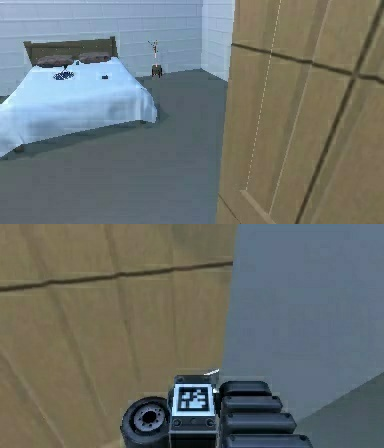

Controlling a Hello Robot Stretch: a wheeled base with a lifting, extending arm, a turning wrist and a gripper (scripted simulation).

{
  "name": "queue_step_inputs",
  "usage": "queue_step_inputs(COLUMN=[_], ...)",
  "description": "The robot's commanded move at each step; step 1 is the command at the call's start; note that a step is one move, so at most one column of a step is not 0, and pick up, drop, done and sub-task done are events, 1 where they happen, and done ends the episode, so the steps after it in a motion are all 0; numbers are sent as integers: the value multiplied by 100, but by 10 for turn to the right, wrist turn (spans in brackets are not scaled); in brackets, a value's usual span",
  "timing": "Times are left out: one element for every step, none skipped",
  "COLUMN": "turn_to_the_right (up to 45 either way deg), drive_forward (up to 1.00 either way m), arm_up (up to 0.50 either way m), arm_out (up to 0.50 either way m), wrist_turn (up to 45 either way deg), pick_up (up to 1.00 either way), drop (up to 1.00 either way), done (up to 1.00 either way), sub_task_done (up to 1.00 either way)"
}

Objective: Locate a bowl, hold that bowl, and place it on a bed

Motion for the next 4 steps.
queue_step_inputs(turn_to_the_right=[-210,0,-330,0], drive_forward=[0,30,0,75], arm_up=[0,0,0,0], arm_out=[0,0,0,0], wrist_turn=[0,0,0,0], pick_up=[0,0,0,0], drop=[0,0,0,0], done=[0,0,0,0], sub_task_done=[0,0,0,0])
